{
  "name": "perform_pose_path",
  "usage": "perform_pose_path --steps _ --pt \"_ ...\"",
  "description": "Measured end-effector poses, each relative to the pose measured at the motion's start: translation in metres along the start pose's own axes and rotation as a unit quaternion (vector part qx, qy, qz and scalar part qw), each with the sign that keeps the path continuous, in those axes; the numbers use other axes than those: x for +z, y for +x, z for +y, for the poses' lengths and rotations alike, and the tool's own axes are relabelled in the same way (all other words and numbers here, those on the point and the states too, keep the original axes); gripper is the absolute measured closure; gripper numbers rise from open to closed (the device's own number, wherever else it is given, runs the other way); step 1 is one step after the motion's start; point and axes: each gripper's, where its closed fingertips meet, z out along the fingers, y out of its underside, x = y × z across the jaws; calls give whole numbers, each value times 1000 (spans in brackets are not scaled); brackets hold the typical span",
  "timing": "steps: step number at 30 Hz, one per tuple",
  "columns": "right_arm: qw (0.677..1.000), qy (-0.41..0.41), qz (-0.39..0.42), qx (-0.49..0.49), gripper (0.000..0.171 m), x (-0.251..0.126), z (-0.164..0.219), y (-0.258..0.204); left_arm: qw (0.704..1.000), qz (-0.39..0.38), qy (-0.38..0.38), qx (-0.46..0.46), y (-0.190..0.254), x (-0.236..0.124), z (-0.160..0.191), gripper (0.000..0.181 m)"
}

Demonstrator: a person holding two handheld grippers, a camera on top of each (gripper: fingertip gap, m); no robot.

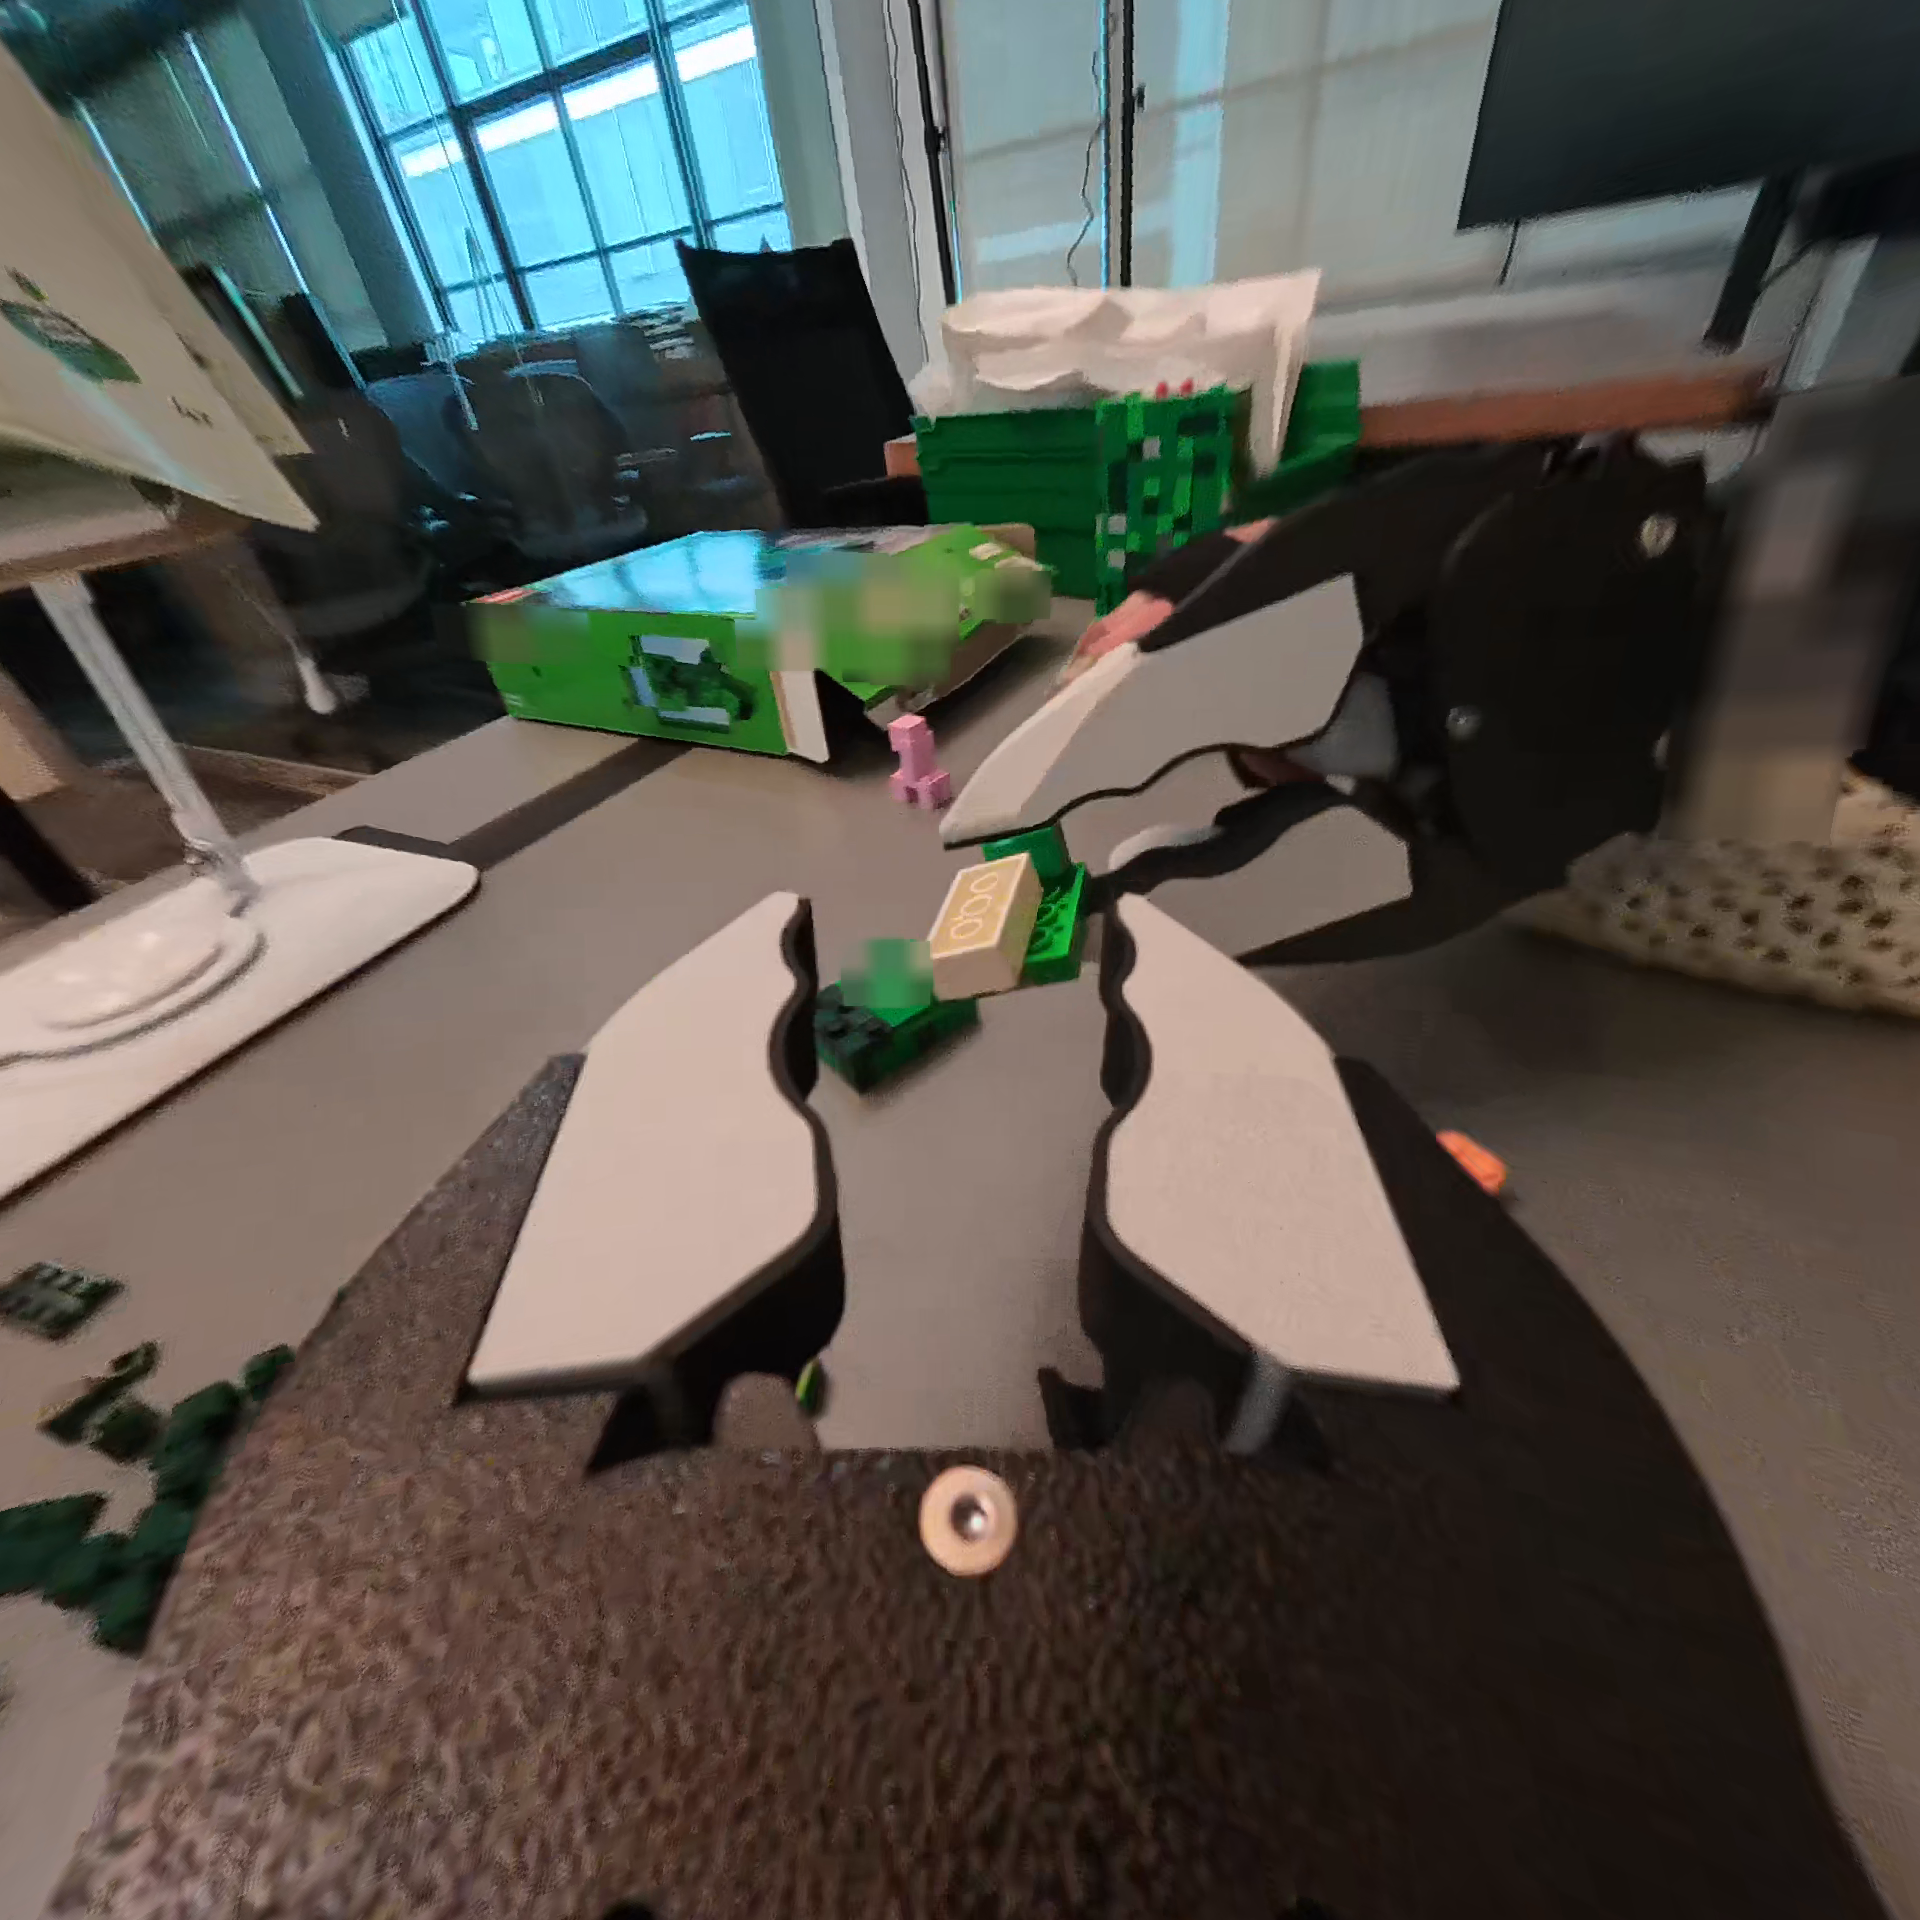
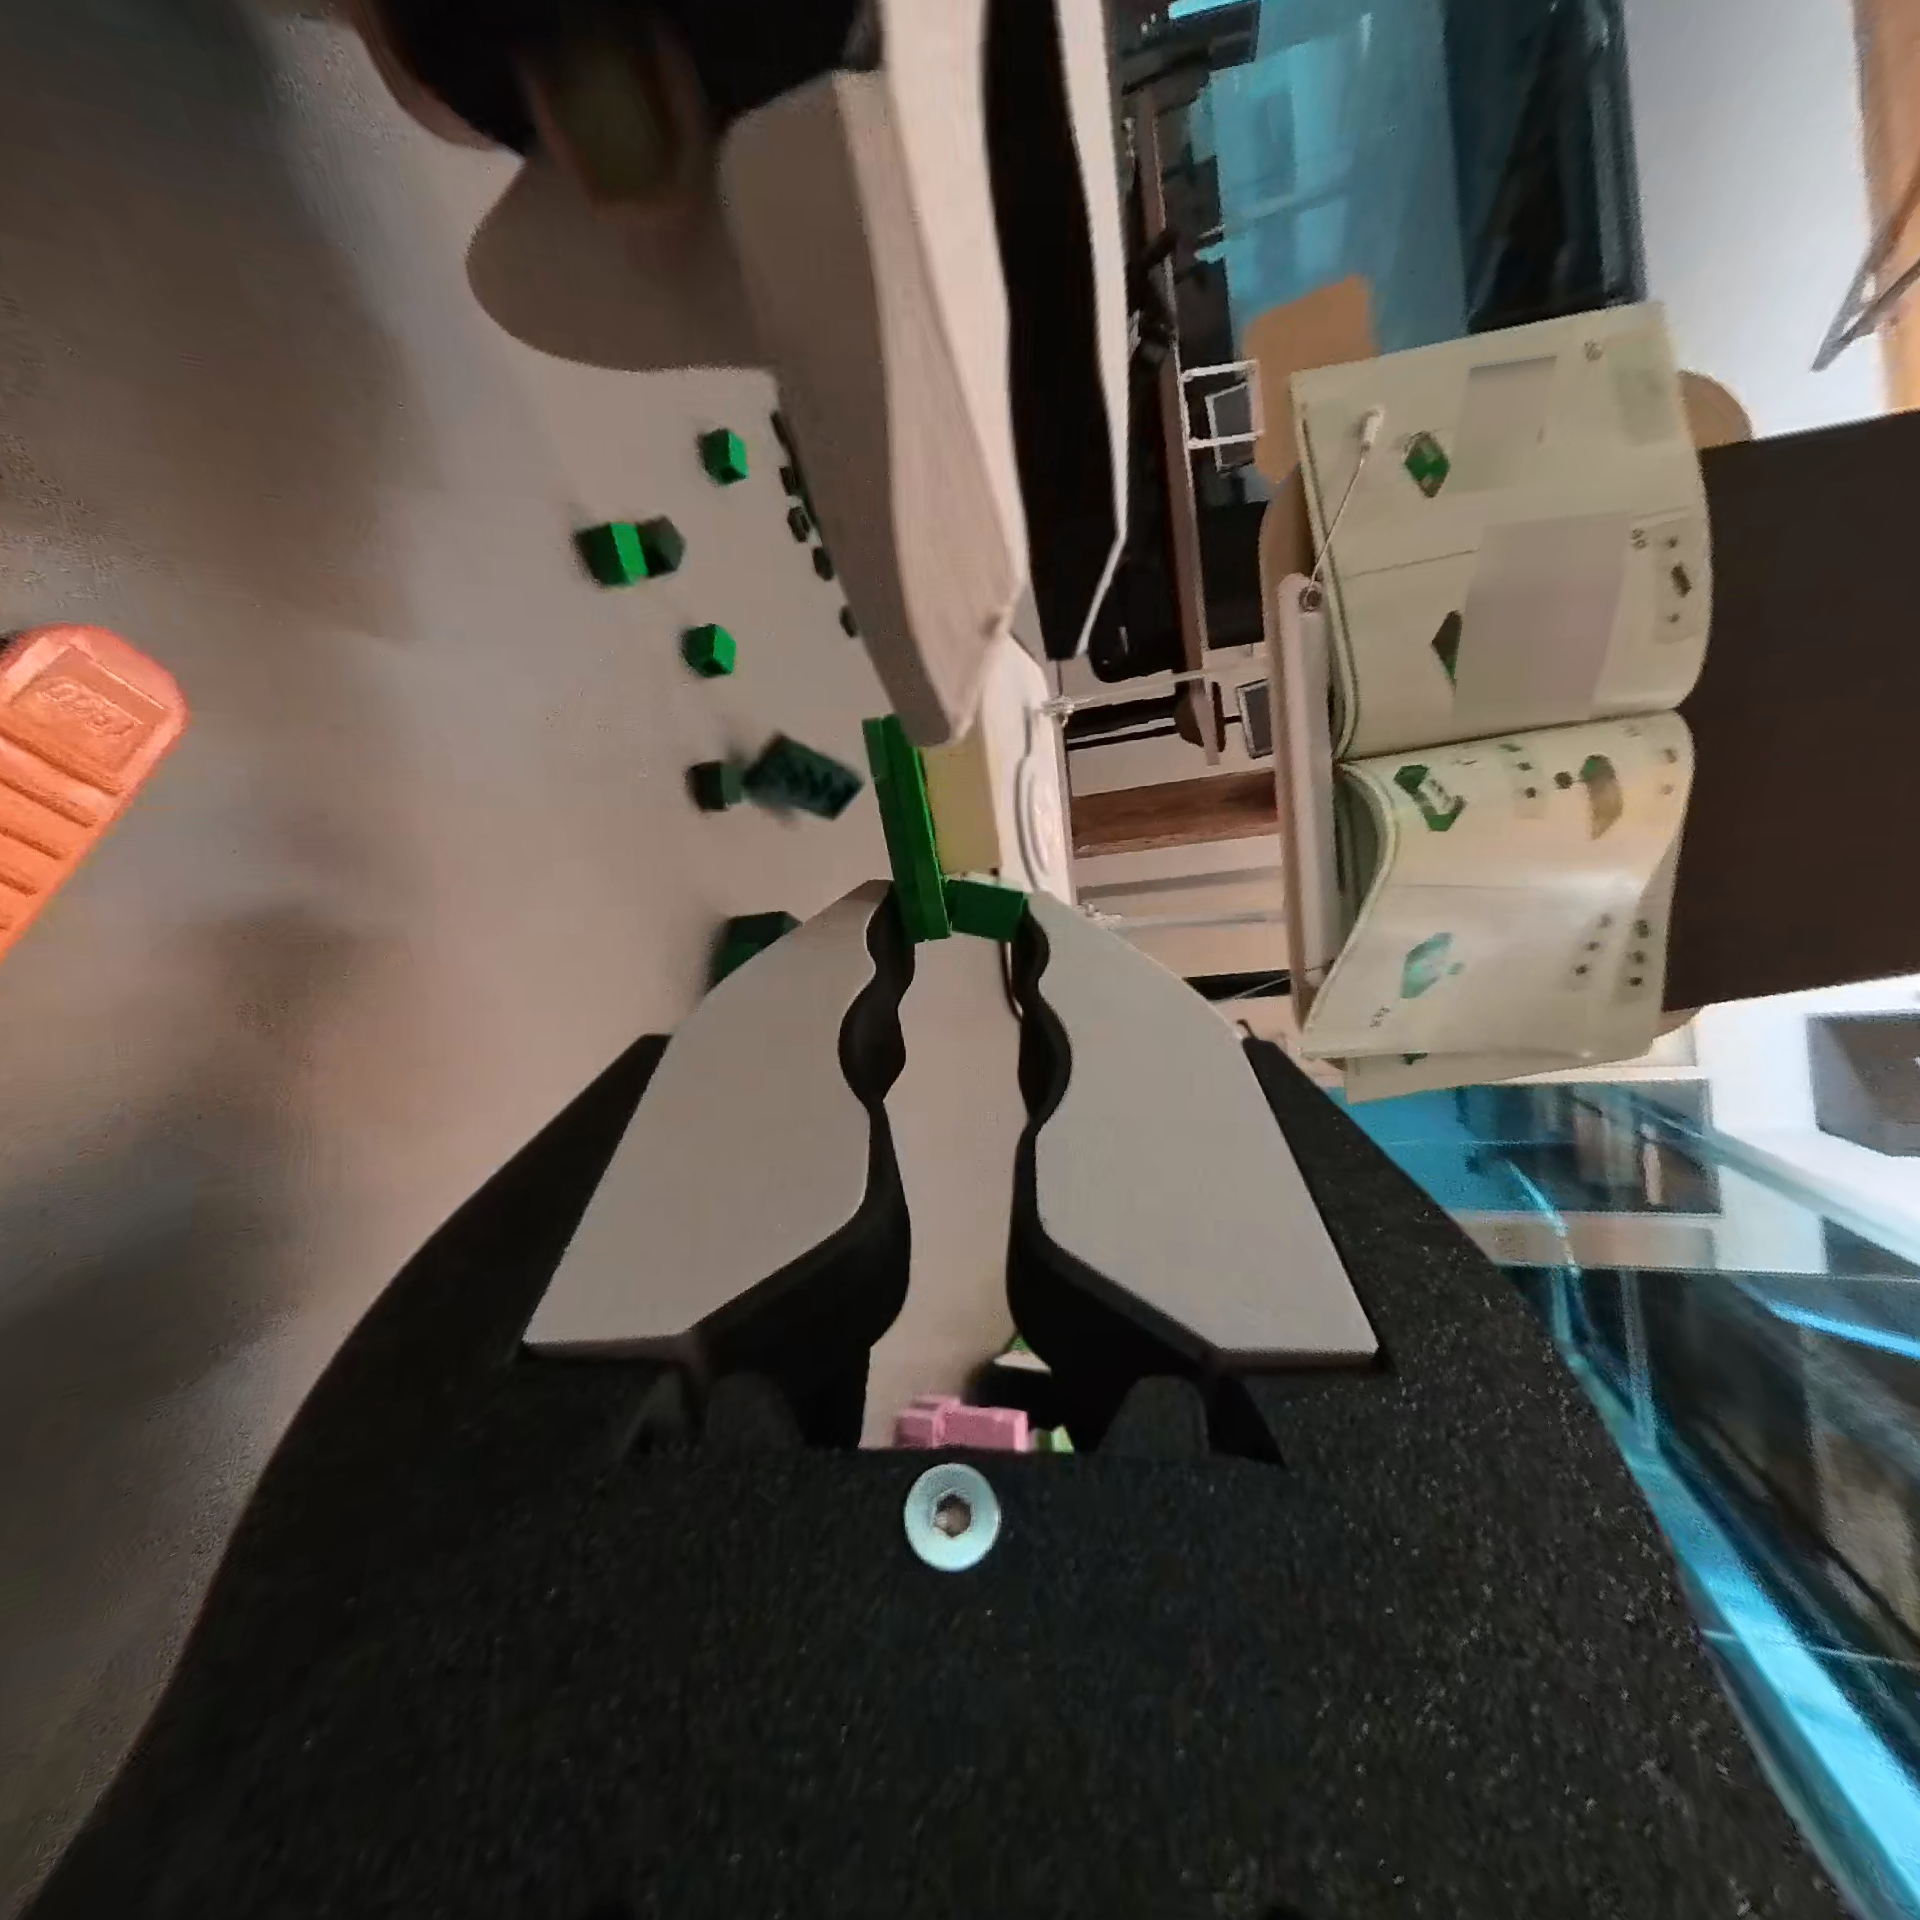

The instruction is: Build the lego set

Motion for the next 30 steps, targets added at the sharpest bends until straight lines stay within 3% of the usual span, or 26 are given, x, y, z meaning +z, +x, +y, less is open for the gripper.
perform_pose_path --steps 6,10,13,16,30 --pt "999 8 -27 23 154 -2 3 -5 992 -30 -30 120 3 2 8 131" --pt "998 7 -57 26 153 -2 6 -13 961 -55 -57 265 10 5 15 134" --pt "997 7 -68 33 153 -2 6 -16 945 -56 -84 313 14 10 26 138" --pt "996 11 -80 36 153 -3 4 -20 938 -65 -84 330 15 11 26 156" --pt "995 23 -92 -30 149 -6 5 -32 948 -25 -112 297 21 12 38 161"
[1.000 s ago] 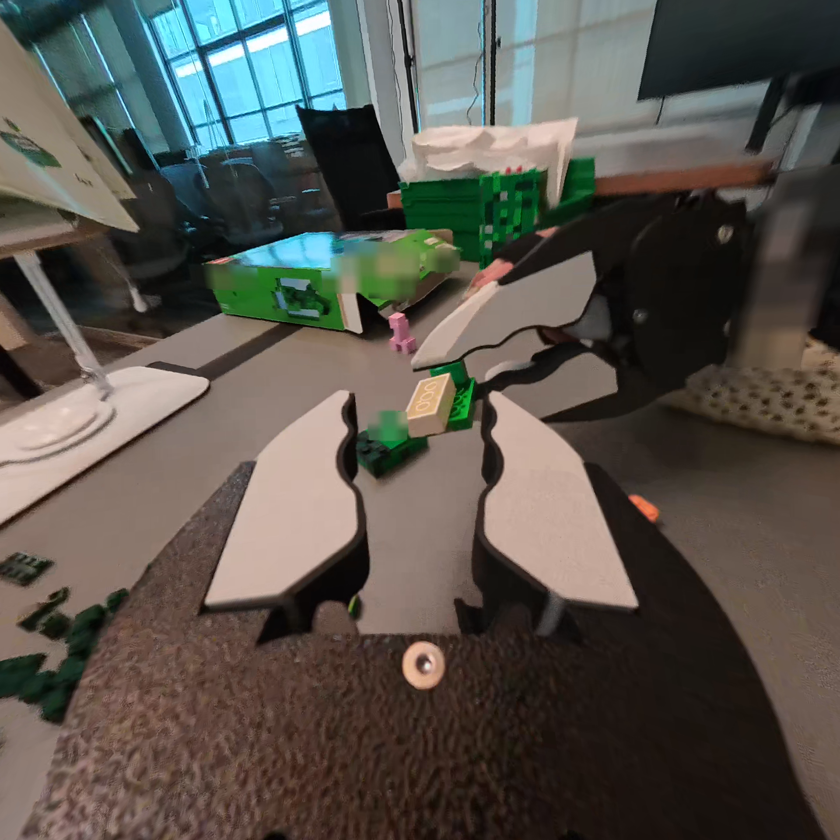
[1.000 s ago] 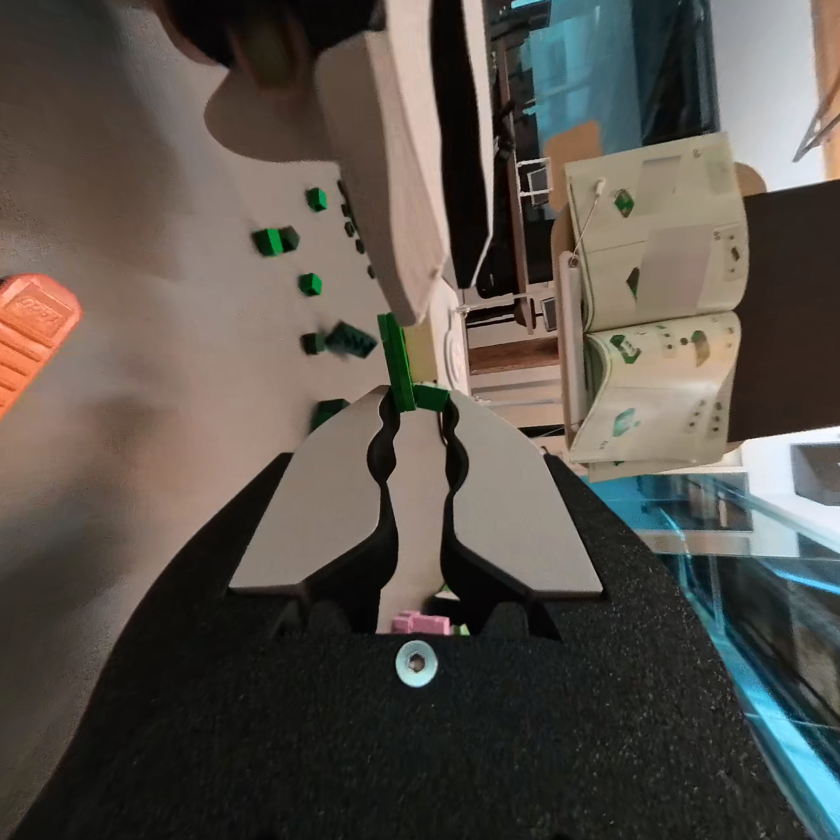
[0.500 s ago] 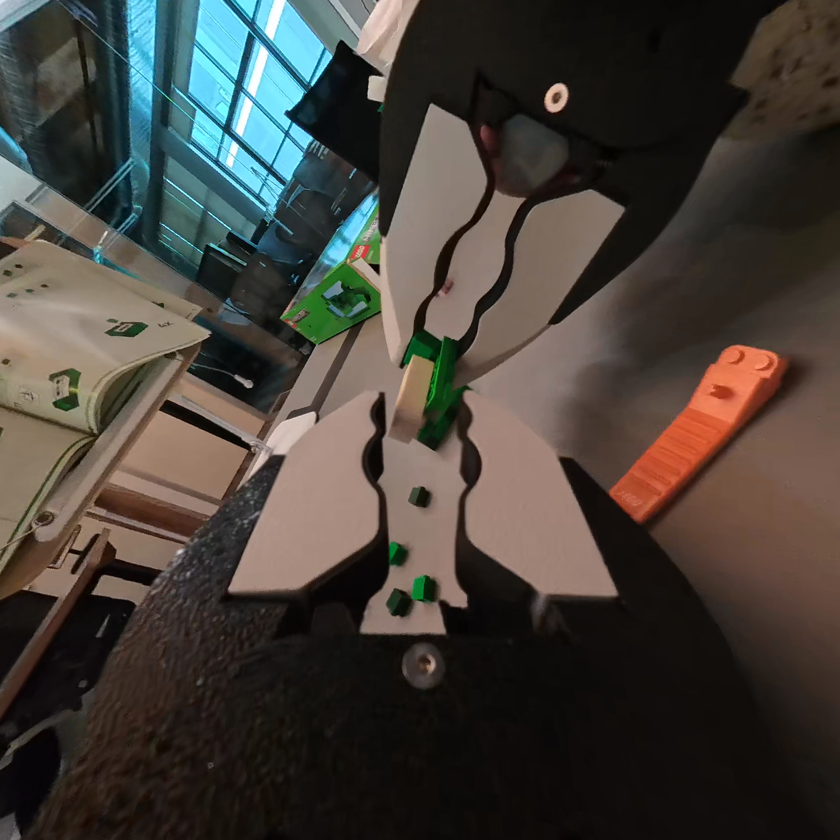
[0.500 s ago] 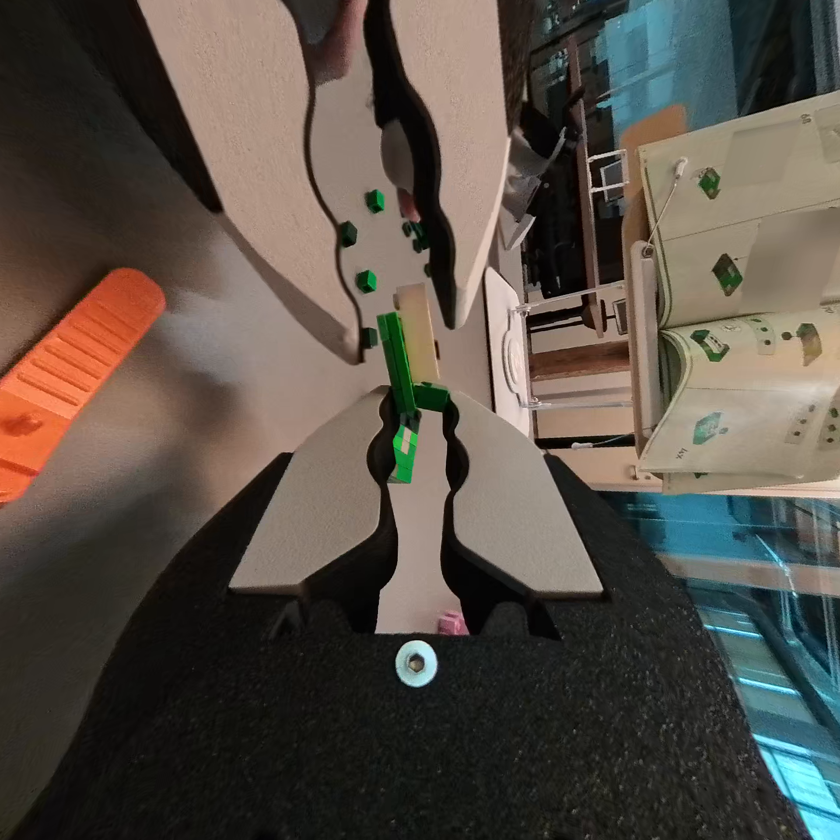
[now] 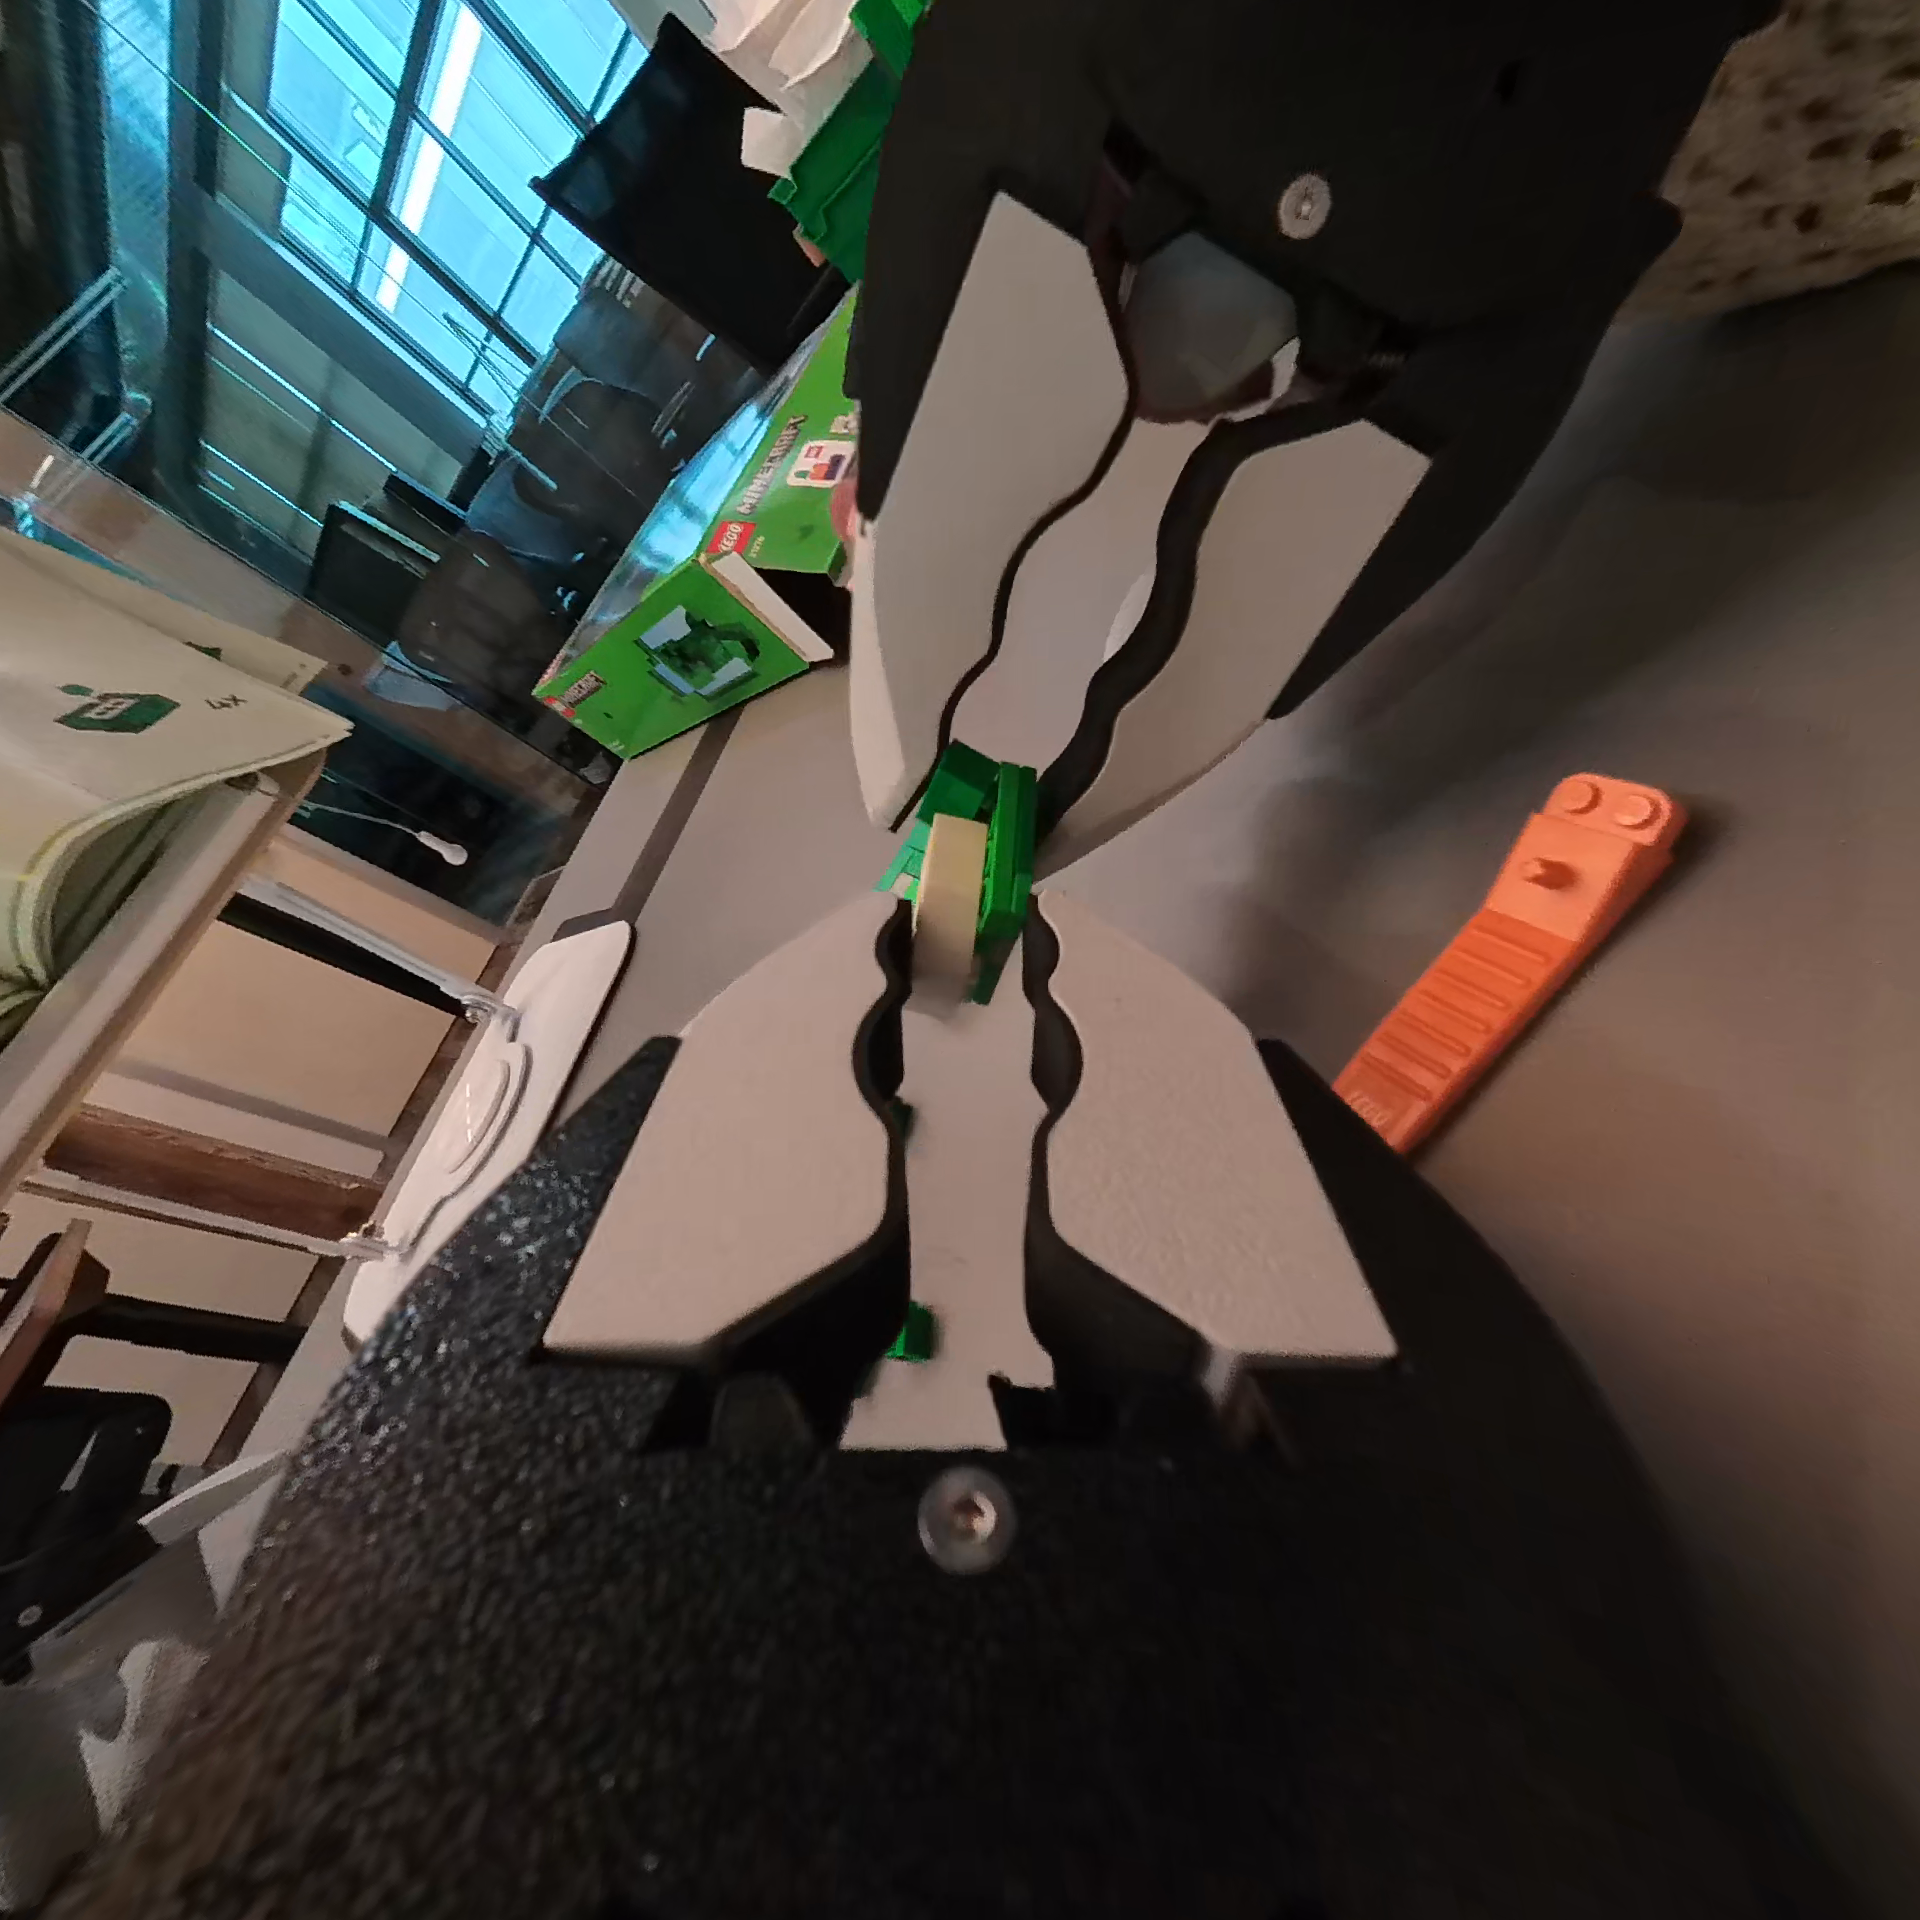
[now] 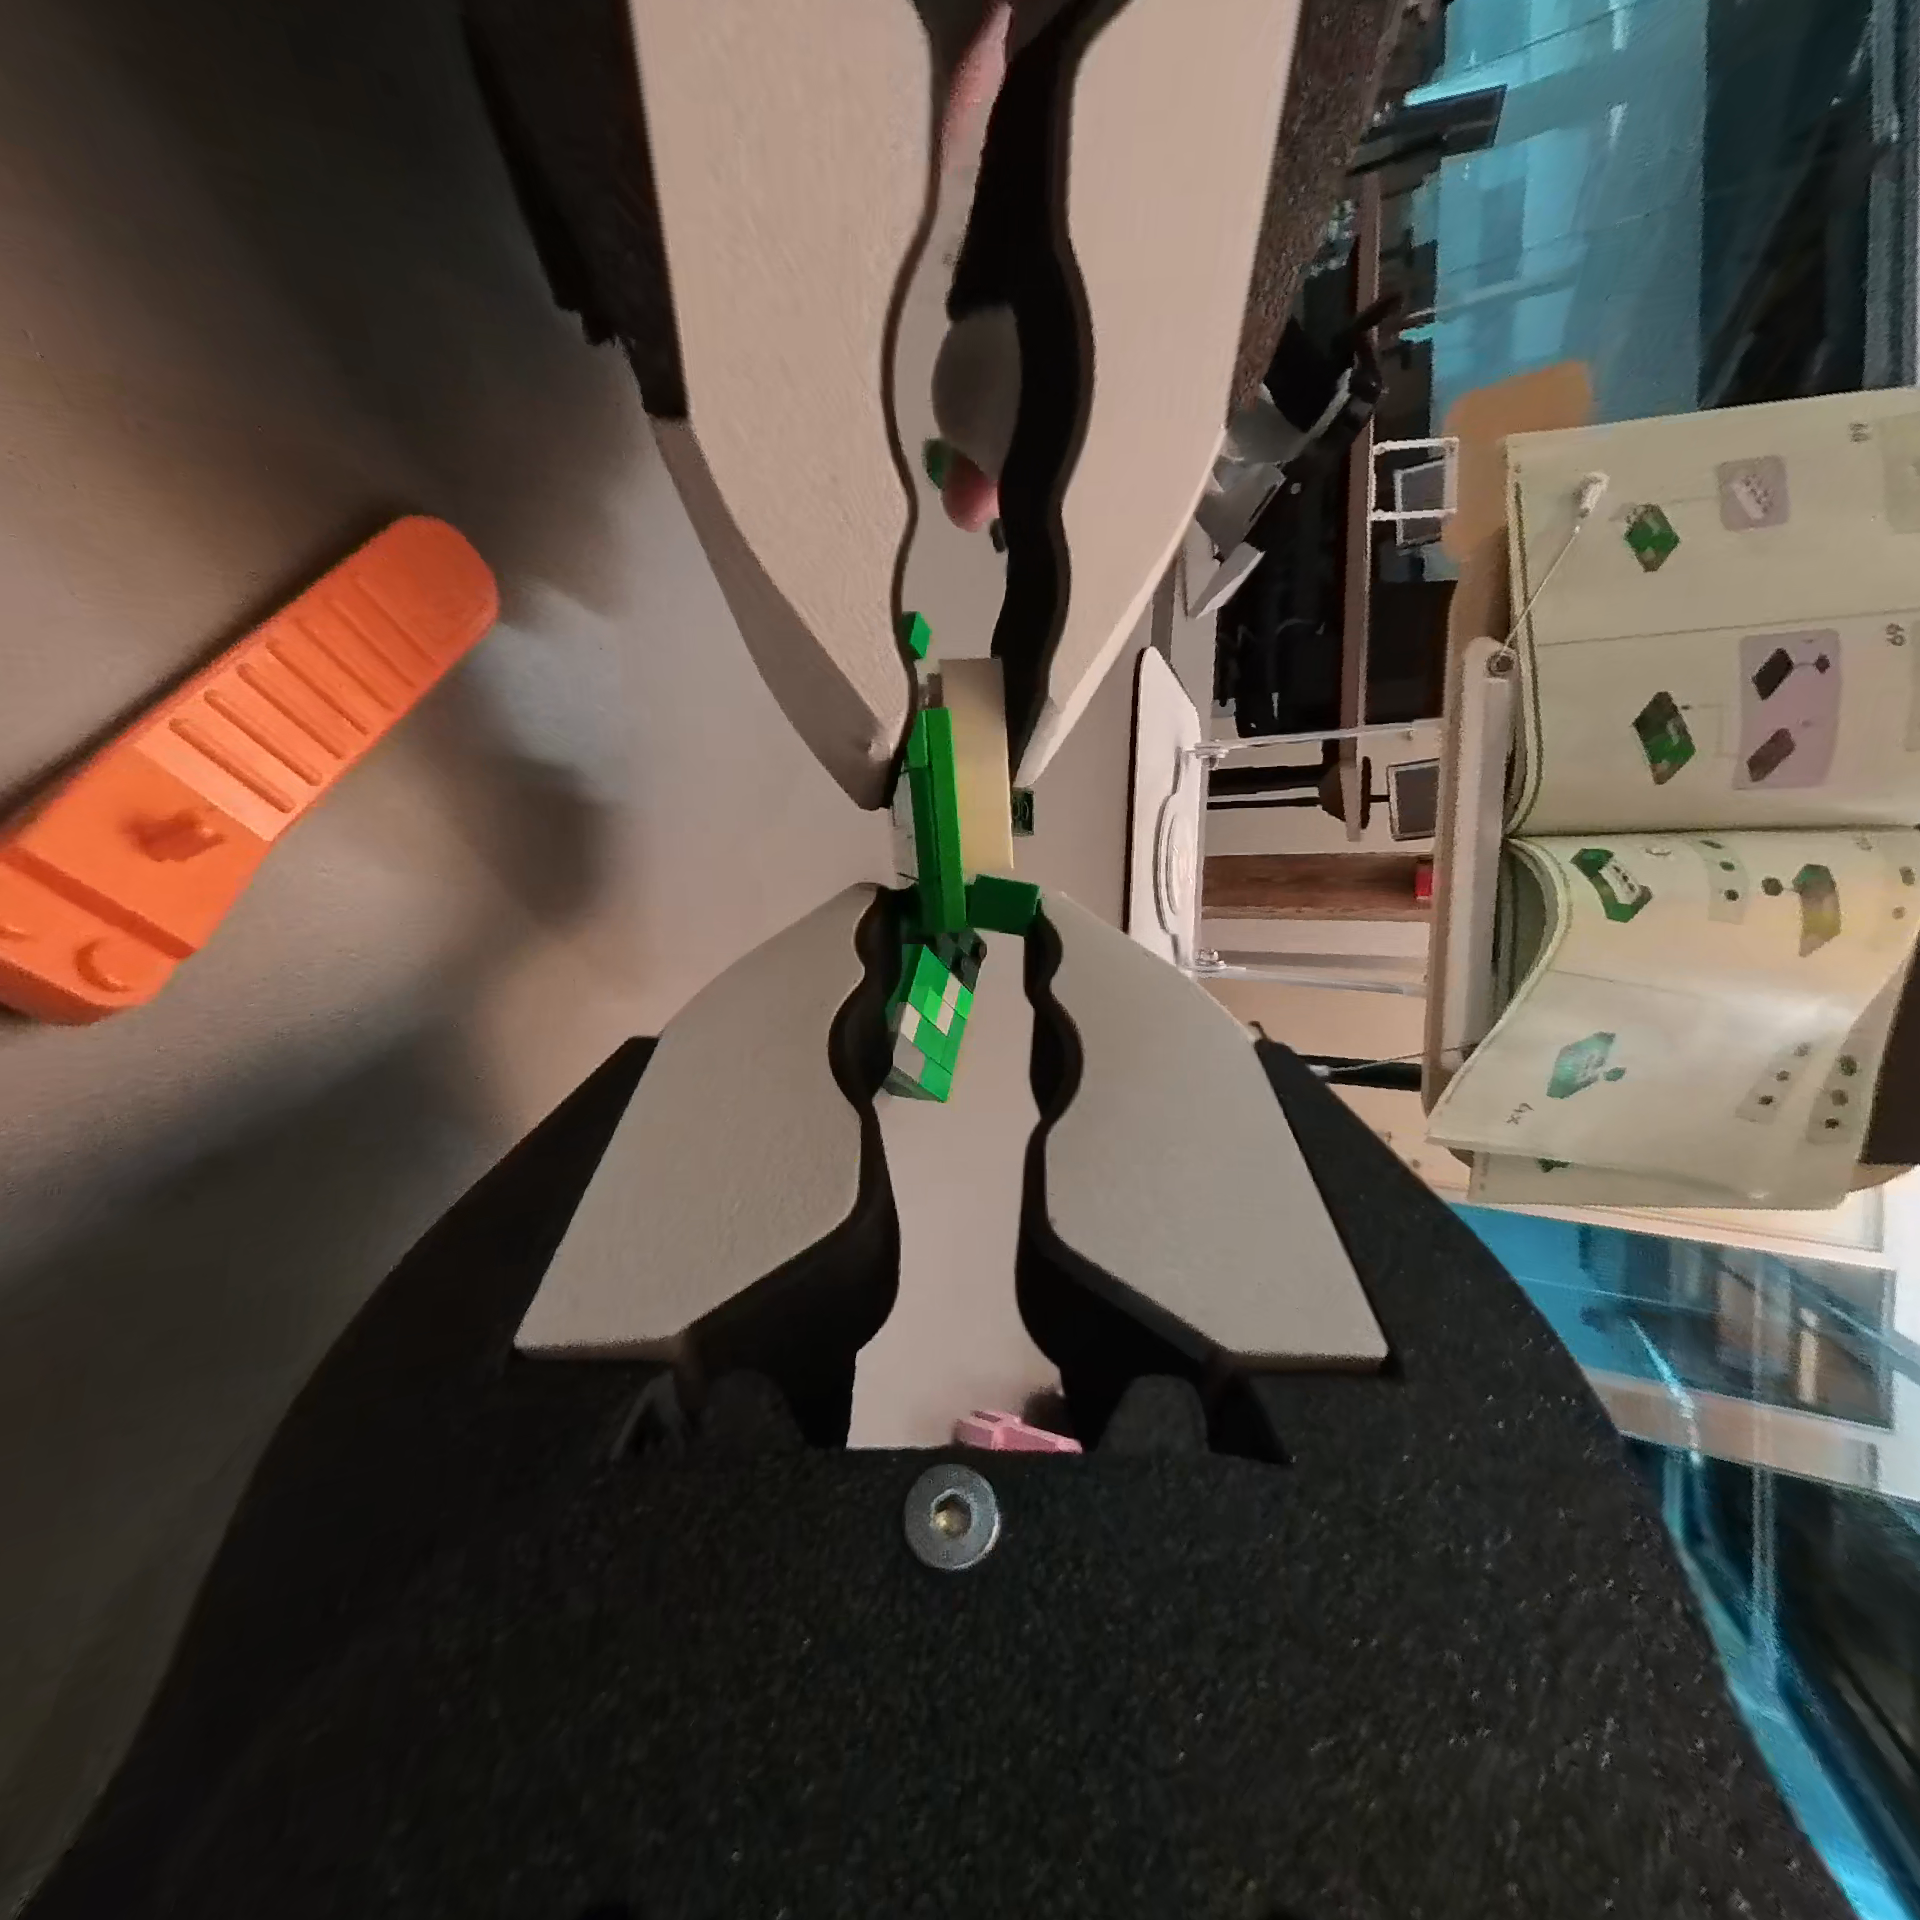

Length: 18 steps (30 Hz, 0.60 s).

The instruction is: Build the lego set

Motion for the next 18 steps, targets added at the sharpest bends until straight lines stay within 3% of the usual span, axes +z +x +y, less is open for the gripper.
perform_pose_path --steps 12,18 --pt "1000 7 -2 -29 153 0 2 -5 1000 6 -3 10 4 1 3 159" --pt "994 -20 12 -109 149 3 1 -9 1000 20 -11 7 7 2 6 159"
